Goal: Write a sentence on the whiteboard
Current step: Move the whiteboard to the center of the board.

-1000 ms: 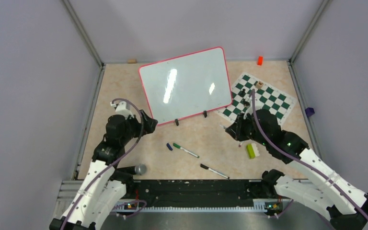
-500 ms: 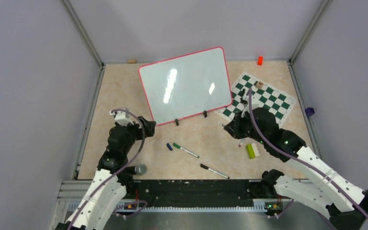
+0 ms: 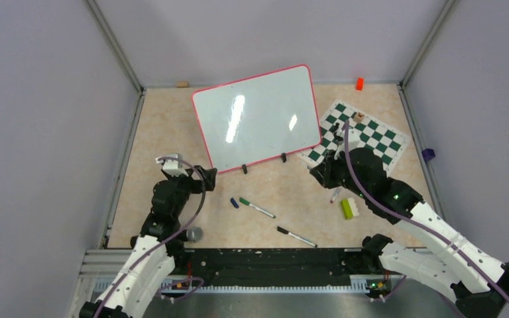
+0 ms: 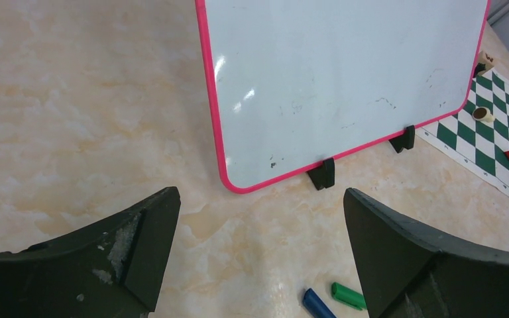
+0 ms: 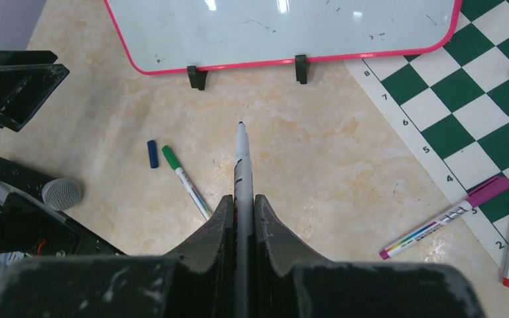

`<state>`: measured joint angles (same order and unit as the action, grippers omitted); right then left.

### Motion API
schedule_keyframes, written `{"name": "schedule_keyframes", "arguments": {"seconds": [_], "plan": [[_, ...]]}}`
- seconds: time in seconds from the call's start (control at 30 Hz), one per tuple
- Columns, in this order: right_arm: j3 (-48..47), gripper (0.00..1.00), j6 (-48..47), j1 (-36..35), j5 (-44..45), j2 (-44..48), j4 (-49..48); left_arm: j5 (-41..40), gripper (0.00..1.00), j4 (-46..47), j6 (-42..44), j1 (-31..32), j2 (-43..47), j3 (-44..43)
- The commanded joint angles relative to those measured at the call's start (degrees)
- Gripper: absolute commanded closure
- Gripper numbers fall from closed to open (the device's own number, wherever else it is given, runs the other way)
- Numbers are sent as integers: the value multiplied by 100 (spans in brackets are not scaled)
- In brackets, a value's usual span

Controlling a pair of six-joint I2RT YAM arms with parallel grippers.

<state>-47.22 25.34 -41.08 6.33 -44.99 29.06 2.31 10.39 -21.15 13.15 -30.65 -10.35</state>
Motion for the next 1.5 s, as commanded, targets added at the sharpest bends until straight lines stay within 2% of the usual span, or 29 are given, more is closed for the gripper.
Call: {"name": "schedule_keyframes", "arguments": {"seconds": [0.0, 0.13, 0.23, 0.37, 0.53, 0.73, 0.87, 1.0, 1.2, 1.3, 1.4, 1.47], "plan": [[-7, 100, -190, 22, 11, 126, -336, 59, 2, 718, 319, -44, -137, -20], [32, 100, -205, 23, -191, 157, -407, -340, 2, 700, 152, -128, -226, -87], [72, 100, -234, 22, -342, 179, -427, -283, 2, 728, 140, -244, -205, -109], [38, 100, -386, 20, -348, 147, -371, 232, 2, 997, 68, -447, -446, -188], [-49, 100, -421, 19, -304, 65, -331, 819, 2, 1496, 59, -739, -1217, -424], [-80, 100, -366, 25, -137, -63, -376, 1766, 1, 1476, 538, -964, -1407, -582], [-173, 100, -266, 23, 4, -245, -437, 2282, 2, 1655, 655, -1027, -1944, -736], [-279, 100, -186, 23, 25, -507, -598, 1946, 3, 1079, 645, -1085, -2027, -985], [-425, 100, 29, 19, 223, -869, -834, 1157, 1, 769, 458, -1086, -1247, -638], [-477, 100, 109, 17, 250, -975, -910, 1191, 1, 931, 593, -1080, -1084, -370], [-538, 100, 111, 23, 268, -1027, -911, 786, 1, 893, 444, -1086, -1136, -323], [-557, 100, 95, 21, 351, -1021, -885, 891, 1, 964, 449, -1086, -1112, -294]]}}
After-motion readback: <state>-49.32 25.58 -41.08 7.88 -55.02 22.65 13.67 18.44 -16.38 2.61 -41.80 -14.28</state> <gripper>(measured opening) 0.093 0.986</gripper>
